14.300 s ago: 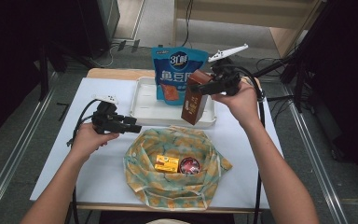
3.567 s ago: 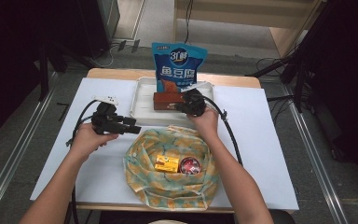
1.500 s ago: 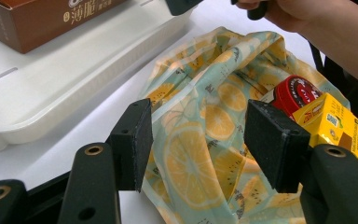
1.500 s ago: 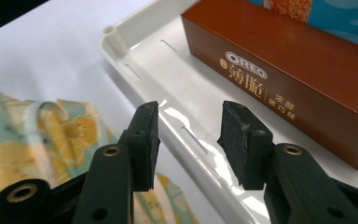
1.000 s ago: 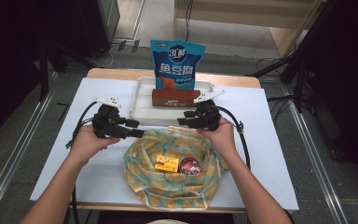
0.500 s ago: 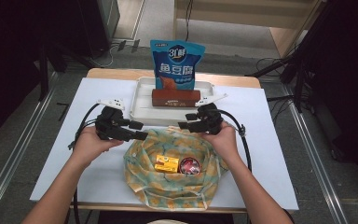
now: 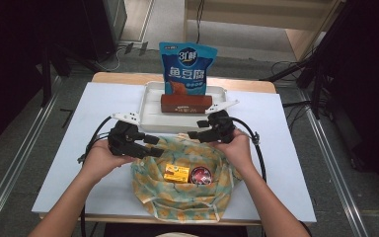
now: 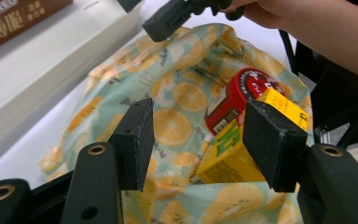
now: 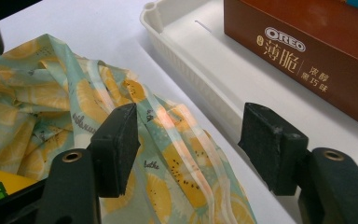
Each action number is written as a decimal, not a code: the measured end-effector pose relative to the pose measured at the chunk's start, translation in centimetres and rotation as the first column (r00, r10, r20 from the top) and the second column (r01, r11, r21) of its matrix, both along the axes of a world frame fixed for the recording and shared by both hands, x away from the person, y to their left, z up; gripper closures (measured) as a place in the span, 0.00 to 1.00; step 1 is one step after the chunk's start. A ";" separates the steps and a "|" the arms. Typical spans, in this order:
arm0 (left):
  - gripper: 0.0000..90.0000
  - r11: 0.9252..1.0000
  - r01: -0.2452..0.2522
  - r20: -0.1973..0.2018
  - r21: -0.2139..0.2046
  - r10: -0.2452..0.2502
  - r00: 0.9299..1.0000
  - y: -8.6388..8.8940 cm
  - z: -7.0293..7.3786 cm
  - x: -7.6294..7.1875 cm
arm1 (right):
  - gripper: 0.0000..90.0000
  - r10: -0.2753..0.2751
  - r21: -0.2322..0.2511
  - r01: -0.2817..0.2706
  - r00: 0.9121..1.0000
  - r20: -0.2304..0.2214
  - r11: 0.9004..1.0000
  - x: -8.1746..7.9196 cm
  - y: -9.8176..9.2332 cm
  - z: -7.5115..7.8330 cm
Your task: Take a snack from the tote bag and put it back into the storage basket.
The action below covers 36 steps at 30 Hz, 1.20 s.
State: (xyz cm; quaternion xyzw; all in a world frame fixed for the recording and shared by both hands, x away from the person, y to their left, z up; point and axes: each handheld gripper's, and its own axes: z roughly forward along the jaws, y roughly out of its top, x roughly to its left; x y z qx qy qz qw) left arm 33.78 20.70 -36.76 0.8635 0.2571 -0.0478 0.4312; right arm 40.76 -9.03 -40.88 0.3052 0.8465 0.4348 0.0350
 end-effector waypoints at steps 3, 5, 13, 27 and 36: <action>0.49 1.000 0.008 0.001 -0.002 -0.008 1.000 -0.1 -0.1 -0.5 | 0.42 0.005 0.000 -0.005 1.000 0.003 1.000 -0.1 0.1 0.0; 0.49 1.000 0.010 0.002 -0.003 -0.010 1.000 -0.2 -0.1 -0.7 | 0.42 0.007 0.002 -0.007 1.000 0.003 1.000 0.0 0.1 0.0; 0.49 0.999 0.034 0.003 0.000 -0.034 0.999 -0.9 -0.2 -1.4 | 0.42 0.003 -0.007 -0.003 1.000 -0.002 1.000 0.1 0.1 -0.2; 0.48 0.997 0.083 0.010 0.003 -0.083 0.996 -2.2 -0.5 -2.6 | 0.42 -0.007 -0.010 0.007 1.000 -0.007 1.000 0.4 -0.2 -0.3; 0.47 0.992 0.123 -0.003 0.013 -0.123 0.992 -3.0 -1.2 -3.1 | 0.42 -0.019 -0.007 0.019 1.000 -0.007 1.000 0.4 -0.4 -0.3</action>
